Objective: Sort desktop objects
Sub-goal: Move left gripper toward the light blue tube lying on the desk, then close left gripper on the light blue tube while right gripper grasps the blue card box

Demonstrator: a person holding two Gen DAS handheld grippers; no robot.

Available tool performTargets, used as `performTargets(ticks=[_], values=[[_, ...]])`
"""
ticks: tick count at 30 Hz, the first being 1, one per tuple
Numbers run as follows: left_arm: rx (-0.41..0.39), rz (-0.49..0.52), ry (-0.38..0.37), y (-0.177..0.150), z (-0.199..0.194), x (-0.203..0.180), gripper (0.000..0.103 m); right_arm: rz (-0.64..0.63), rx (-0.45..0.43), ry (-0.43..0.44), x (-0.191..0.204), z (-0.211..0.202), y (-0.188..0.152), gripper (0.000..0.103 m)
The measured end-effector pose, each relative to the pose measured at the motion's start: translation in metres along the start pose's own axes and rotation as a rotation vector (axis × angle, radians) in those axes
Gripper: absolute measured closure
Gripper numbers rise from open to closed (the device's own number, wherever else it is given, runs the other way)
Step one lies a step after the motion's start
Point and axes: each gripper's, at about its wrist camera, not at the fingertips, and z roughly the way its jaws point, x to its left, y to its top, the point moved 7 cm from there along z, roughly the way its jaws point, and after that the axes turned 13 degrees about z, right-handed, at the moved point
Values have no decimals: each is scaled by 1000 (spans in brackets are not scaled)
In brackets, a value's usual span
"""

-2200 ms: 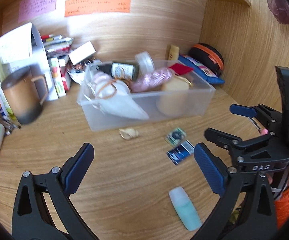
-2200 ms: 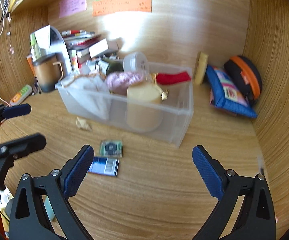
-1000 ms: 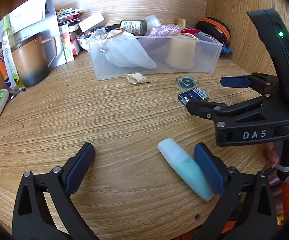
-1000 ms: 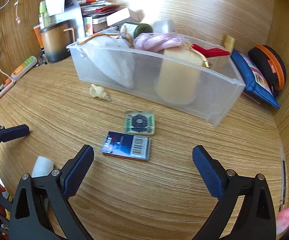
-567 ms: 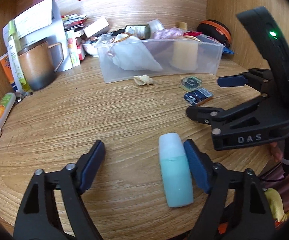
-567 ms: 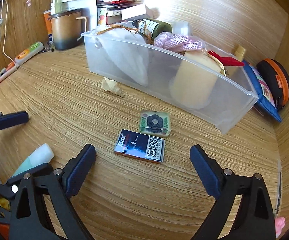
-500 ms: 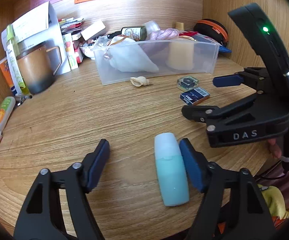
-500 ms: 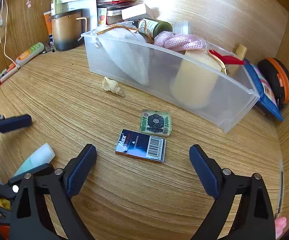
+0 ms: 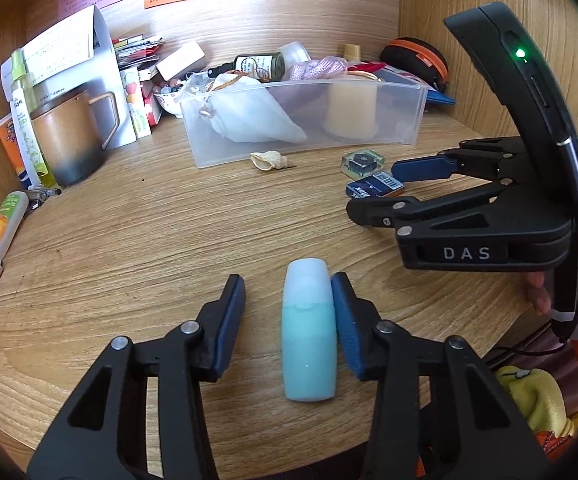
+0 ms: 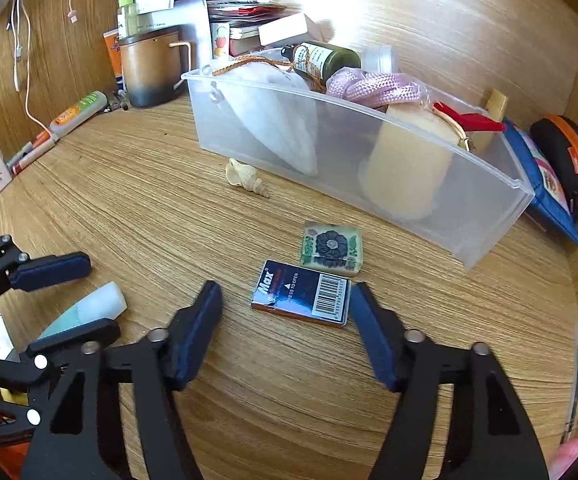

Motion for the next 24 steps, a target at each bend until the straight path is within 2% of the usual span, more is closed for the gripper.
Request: performTargets(ticks=[4,6,8,12,16,24], values=[[3,-9,-3,0,0,0,60,-9,-4,11,2,-1,-1,51],[5,-16,-6,0,0,1,61,-14,-9,12,3,-1,-2,57],[7,-18,-1,0,-1,0,61,-15,-9,13,3,-1,-2,57],[9,-20,6,1,-1,0,73,-18,-11,16,3,-2,-2,58],[10,-28,9,1,0,3,78,-21,-12,17,4,-3,-2,58],[7,-17,19,2,1,1,79,-21,-9,31,5,-2,-3,58]])
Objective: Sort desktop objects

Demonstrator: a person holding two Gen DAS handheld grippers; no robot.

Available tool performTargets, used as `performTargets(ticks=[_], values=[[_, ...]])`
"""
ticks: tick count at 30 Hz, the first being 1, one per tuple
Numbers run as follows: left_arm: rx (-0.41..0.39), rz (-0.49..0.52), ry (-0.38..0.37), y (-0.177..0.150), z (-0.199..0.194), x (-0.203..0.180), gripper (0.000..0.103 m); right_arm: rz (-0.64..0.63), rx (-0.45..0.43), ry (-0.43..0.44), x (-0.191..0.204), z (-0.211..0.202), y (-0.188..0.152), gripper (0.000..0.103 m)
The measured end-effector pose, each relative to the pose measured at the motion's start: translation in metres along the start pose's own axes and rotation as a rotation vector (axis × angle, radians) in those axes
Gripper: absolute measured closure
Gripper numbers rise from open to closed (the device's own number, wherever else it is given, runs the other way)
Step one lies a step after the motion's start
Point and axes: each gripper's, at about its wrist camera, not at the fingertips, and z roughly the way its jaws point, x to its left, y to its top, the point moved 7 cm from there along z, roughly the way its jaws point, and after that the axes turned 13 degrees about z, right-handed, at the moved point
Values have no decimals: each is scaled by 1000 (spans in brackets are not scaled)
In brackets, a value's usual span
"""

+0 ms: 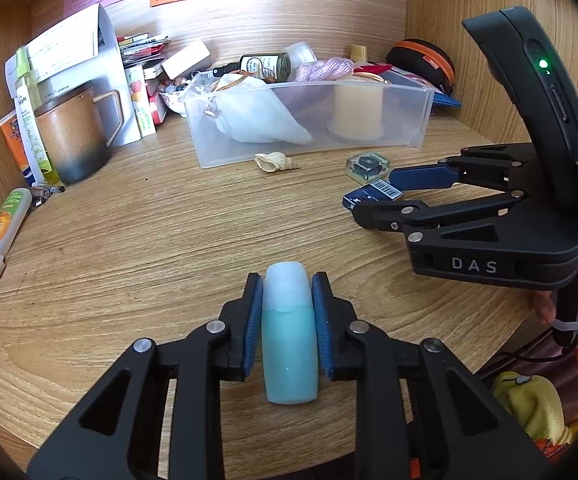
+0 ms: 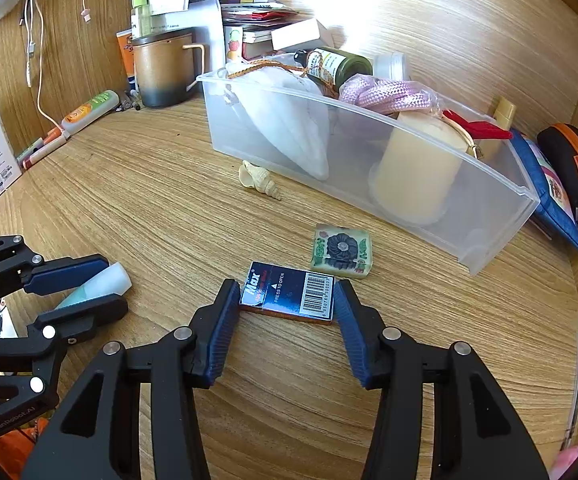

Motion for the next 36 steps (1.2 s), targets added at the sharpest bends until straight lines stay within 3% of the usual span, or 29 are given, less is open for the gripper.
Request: performTargets(ticks=[12,26,31,36], values=[[11,-16,-2,9,5,4,79,43,-27,46,-6,-14,8,58],[-77,-51,10,57,-4,31,79,52,-108,56,-20,-48,38,58],[-78,-24,-26,62,-7,27,79,62,-113,58,-27,-50,39,58],[-30,34,-57,48,-6,11,78,82,-99,60,-36,-44,38,58]])
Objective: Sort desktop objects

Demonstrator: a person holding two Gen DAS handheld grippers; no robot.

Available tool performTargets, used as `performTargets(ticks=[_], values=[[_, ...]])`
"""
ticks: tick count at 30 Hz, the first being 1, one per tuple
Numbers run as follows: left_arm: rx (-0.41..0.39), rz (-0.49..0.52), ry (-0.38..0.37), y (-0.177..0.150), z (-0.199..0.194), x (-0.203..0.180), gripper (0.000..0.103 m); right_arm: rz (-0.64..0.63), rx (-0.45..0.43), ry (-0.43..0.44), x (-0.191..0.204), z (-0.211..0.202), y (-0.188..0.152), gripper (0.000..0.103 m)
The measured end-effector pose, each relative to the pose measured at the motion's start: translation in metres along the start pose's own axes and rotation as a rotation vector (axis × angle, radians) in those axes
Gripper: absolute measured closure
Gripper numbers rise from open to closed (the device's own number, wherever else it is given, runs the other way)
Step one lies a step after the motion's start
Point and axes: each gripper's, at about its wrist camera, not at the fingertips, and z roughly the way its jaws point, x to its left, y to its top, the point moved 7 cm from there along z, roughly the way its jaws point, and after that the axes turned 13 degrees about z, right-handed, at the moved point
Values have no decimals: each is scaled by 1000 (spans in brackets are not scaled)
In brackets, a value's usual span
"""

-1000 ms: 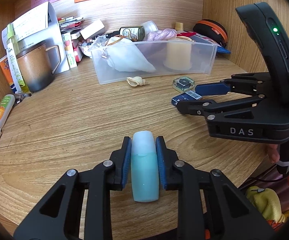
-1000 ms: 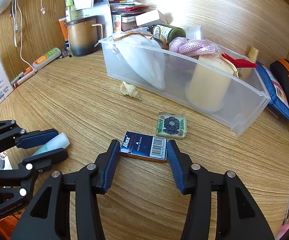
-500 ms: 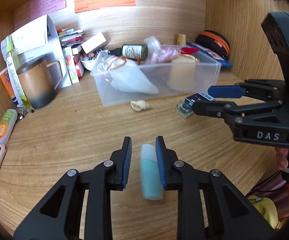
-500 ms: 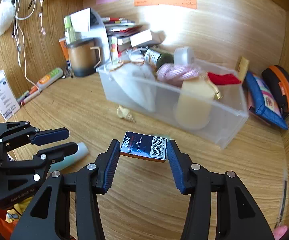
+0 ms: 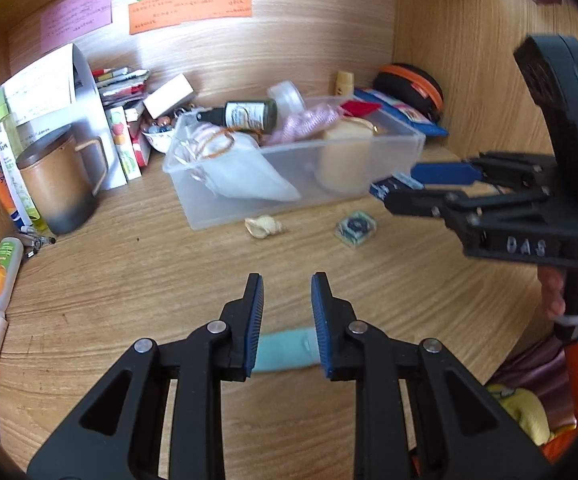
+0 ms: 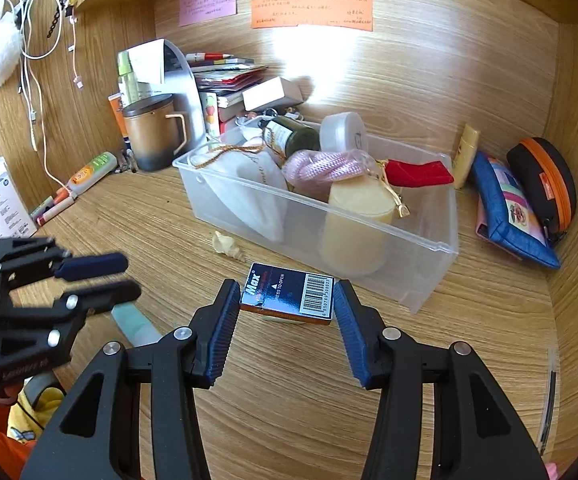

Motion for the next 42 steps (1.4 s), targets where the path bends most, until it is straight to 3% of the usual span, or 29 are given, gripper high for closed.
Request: performTargets(ticks=[5,9,14,18,30,37,39,41,42], values=[[33,-27,-14,-13,3,-1,67,9,7,14,0,4,-3,58],[21,-47,-25,-17,0,2,47,-6,13,15,3,5,-6,58],[41,-45,-39,-23,2,1,46,-8,15,25,3,5,-7,58],[60,-19,-76,-27,10,-4,38,-1,23,32,2,5,-9,58],[94,81,-145,-23,24,-13,33,15,34,27,-4,8,-12,58],[125,100,-160,-19,31,-18,33,21,41,38,-5,12,-12,58],[126,88,-132,-19,31,-16,33,21,43,42,-5,14,-12,58],[121,60,-116,-20,32,-12,37,23,44,49,-5,14,-12,58],[125,44,-110,-20,33,-10,48,25,45,51,-6,15,-12,58]])
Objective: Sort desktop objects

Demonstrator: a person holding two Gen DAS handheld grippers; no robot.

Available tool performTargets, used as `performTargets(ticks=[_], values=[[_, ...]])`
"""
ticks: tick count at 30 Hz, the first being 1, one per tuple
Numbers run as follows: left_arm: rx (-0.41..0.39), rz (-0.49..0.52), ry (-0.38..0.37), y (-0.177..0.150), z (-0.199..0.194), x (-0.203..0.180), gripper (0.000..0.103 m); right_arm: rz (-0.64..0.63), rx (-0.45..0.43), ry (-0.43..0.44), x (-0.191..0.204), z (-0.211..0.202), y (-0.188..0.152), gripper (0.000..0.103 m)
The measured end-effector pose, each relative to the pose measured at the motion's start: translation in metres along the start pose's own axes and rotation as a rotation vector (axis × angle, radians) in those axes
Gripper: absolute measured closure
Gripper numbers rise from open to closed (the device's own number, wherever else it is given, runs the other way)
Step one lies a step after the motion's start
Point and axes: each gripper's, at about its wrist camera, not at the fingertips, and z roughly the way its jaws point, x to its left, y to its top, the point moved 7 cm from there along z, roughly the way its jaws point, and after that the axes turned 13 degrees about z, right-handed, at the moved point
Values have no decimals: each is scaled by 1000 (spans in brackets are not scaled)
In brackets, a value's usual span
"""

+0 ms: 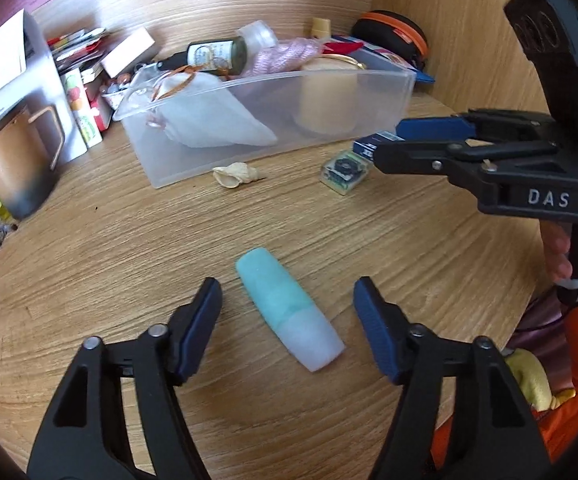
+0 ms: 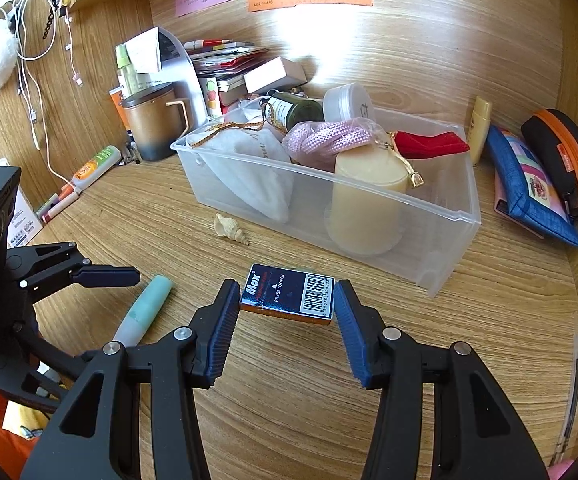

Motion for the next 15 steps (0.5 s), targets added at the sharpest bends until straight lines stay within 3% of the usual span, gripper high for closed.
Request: performTargets(ticks=[8,15], values=[[-6,-19,76,2,4,2,79,14,13,16,-4,6,0,58],[-3,-11,95,8,7,1,79,10,-7,17,-4,0,5,58]])
